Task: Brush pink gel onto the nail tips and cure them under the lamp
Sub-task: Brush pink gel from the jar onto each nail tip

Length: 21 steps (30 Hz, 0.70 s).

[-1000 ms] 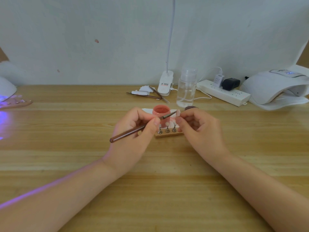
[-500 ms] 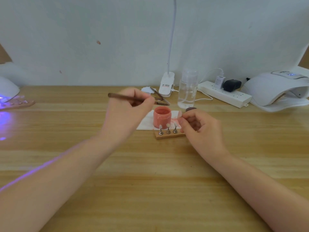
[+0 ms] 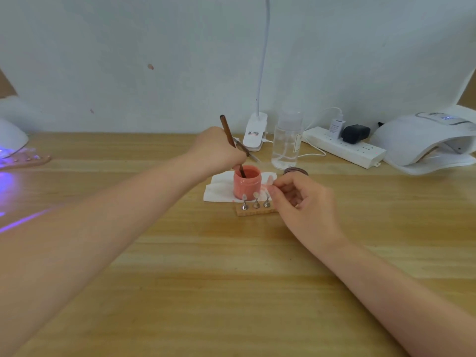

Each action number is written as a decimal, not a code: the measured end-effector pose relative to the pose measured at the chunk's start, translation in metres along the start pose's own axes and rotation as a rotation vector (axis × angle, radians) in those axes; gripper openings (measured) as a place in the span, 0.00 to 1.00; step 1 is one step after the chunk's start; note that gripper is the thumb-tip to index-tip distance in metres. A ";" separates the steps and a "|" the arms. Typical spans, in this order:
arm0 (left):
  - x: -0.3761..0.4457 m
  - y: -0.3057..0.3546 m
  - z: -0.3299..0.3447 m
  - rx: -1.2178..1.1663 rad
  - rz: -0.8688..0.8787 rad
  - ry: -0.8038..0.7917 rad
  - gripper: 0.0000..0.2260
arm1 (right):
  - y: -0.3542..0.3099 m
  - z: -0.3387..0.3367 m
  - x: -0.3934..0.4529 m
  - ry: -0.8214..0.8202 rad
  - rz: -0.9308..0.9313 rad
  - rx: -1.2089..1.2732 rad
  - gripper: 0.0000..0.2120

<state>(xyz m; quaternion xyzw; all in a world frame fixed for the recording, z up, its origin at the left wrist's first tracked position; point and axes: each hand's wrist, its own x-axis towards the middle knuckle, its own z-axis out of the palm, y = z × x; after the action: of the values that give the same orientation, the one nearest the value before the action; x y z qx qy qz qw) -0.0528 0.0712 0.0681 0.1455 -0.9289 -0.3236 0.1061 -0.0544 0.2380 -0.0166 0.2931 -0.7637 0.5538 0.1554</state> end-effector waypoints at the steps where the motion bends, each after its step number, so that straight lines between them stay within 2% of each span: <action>1: 0.001 -0.001 0.001 -0.002 -0.009 -0.011 0.06 | 0.000 0.000 0.000 -0.003 0.002 0.001 0.02; 5: 0.006 -0.007 0.001 -0.091 -0.038 -0.004 0.08 | 0.001 0.000 0.000 -0.011 0.000 -0.001 0.03; 11: 0.011 -0.022 -0.015 -0.505 -0.167 0.055 0.05 | 0.003 0.001 0.000 0.004 -0.021 -0.018 0.03; 15: 0.012 -0.034 -0.019 -0.672 -0.304 0.005 0.05 | 0.004 0.002 0.001 0.011 -0.029 -0.029 0.05; 21: 0.012 -0.045 -0.022 -0.789 -0.423 -0.085 0.08 | 0.004 0.002 0.000 0.016 -0.042 -0.047 0.04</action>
<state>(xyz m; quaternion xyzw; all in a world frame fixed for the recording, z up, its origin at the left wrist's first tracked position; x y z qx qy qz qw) -0.0484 0.0205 0.0578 0.2671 -0.6877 -0.6734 0.0469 -0.0571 0.2371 -0.0201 0.3011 -0.7690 0.5344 0.1800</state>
